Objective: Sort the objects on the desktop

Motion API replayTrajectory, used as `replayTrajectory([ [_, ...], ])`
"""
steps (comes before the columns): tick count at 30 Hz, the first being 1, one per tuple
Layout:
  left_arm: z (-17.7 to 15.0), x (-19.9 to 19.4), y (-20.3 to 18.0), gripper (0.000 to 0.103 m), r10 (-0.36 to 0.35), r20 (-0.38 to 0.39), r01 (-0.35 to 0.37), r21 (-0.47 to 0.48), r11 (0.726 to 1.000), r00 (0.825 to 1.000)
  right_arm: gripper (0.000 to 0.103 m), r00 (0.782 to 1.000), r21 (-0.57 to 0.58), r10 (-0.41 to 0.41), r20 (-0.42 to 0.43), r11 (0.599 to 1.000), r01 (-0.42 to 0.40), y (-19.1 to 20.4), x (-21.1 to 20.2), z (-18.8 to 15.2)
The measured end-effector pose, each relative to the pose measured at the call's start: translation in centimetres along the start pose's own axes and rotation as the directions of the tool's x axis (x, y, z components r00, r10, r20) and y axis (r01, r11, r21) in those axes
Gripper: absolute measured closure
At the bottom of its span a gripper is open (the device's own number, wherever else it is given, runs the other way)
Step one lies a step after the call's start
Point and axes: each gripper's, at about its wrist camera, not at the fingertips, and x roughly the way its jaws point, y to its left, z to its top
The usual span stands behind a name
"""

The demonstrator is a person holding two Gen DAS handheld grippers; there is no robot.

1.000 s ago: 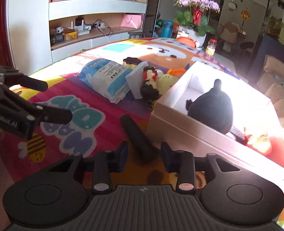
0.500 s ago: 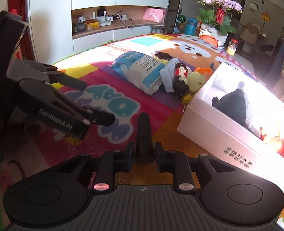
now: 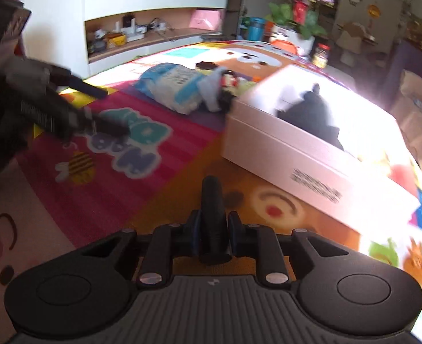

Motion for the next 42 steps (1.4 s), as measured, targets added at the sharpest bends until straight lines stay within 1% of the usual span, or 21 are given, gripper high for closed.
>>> replayTrajectory([
  [2,2.0,0.8,0.3,0.0,0.055,0.048,-0.059,0.071,0.996,0.997,0.073,1.0,0.054,-0.015,0.012,0.998,0.014,-1.2,-0.6,-0.7],
  [4,3.7,2.8,0.9,0.0,0.098,0.05,-0.103,0.116,0.988,0.994,0.068,0.999,0.103,-0.03,0.021,0.994,0.028,-2.0,-0.5,-1.3],
  [7,5.6,6.1,2.3,0.0,0.114,0.053,-0.12,0.14,0.983,0.992,0.064,0.997,0.131,-0.035,0.067,0.991,0.026,-2.3,-0.3,-2.0],
  [9,6.4,8.4,4.0,0.0,0.072,-0.006,-0.071,0.095,0.993,0.997,0.06,0.994,0.137,-0.043,0.099,0.99,0.029,-2.2,-0.1,-2.4],
  [12,6.2,10.4,6.7,0.0,-0.007,-0.08,0.002,-0.061,0.998,0.997,0.055,0.994,0.15,-0.024,0.111,0.989,0.007,-2.5,-0.2,-2.5],
  [13,5.8,10.3,7.3,0.0,-0.042,-0.097,0.031,-0.108,0.994,0.994,0.05,0.993,0.152,-0.009,0.114,0.988,-0.009,-2.6,-0.2,-2.5],
  [15,5.0,9.2,7.0,0.0,-0.125,-0.109,0.111,-0.129,0.985,0.986,0.044,0.993,0.148,0.009,0.116,0.989,-0.026,-2.6,-0.2,-2.4],
  [17,3.7,7.2,5.0,0.0,-0.199,-0.136,0.188,-0.09,0.978,0.97,0.038,0.993,0.139,0.023,0.116,0.99,-0.039,-2.5,0.0,-2.3],
  [20,1.3,4.3,1.1,0.0,-0.326,-0.198,0.328,-0.024,0.944,0.924,0.037,0.993,0.14,0.03,0.118,0.989,-0.046,-2.4,0.1,-2.3],
  [21,0.6,3.3,-0.3,0.0,-0.317,-0.2,0.328,0.024,0.944,0.927,0.037,0.992,0.144,0.032,0.12,0.988,-0.049,-2.4,0.1,-2.3],
  [23,-0.2,1.8,-2.0,0.0,-0.27,-0.181,0.291,0.099,0.952,0.946,0.037,0.992,0.15,0.031,0.121,0.987,-0.049,-2.5,0.2,-2.3],
  [25,-0.1,1.2,-2.7,0.0,-0.205,-0.15,0.22,0.09,0.971,0.967,0.036,0.993,0.15,0.025,0.119,0.988,-0.043,-2.3,0.2,-2.1],
  [27,0.3,1.6,-3.5,0.0,-0.107,-0.11,0.122,0.135,0.983,0.988,0.034,0.993,0.145,0.019,0.115,0.989,-0.036,-2.1,0.4,-2.0],
  [28,0.6,2.2,-3.9,0.0,-0.056,-0.089,0.071,0.181,0.981,0.994,0.033,0.994,0.143,0.014,0.113,0.989,-0.031,-2.0,0.4,-1.9],
  [30,0.8,3.1,-4.8,0.0,0.0,-0.069,0.018,0.262,0.965,0.998,0.031,0.994,0.143,-0.005,0.107,0.99,-0.011,-1.9,0.5,-1.8],
  [32,1.1,3.8,-5.2,0.0,0.018,-0.062,0.002,0.299,0.954,0.998,0.03,0.994,0.157,-0.03,0.109,0.988,0.012,-2.0,0.4,-1.9],
  [35,1.5,3.1,-4.7,0.0,0.007,-0.052,0.008,0.272,0.962,0.999,0.03,0.99,0.203,-0.057,0.131,0.979,0.03,-3.0,-0.6,-2.2],
  [36,1.4,2.6,-4.5,0.0,0.006,-0.049,0.008,0.266,0.964,0.999,0.03,0.985,0.209,-0.099,0.139,0.976,0.068,-3.4,-1.0,-2.2],
  [39,1.1,1.1,-3.8,0.0,0.001,-0.026,0.005,0.259,0.966,1.0,0.024,0.953,0.259,-0.249,0.175,0.945,0.2,-5.2,-2.8,-2.0],
  [41,0.9,0.2,-3.3,0.0,-0.031,0.0,0.03,0.244,0.969,1.0,0.016,0.927,0.337,-0.321,0.194,0.909,0.245,-7.1,-3.7,-1.6],
  [42,1.0,-0.1,-3.2,0.0,-0.048,0.015,0.043,0.247,0.968,0.999,0.015,0.917,0.369,-0.349,0.194,0.892,0.261,-8.0,-3.9,-1.3],
])
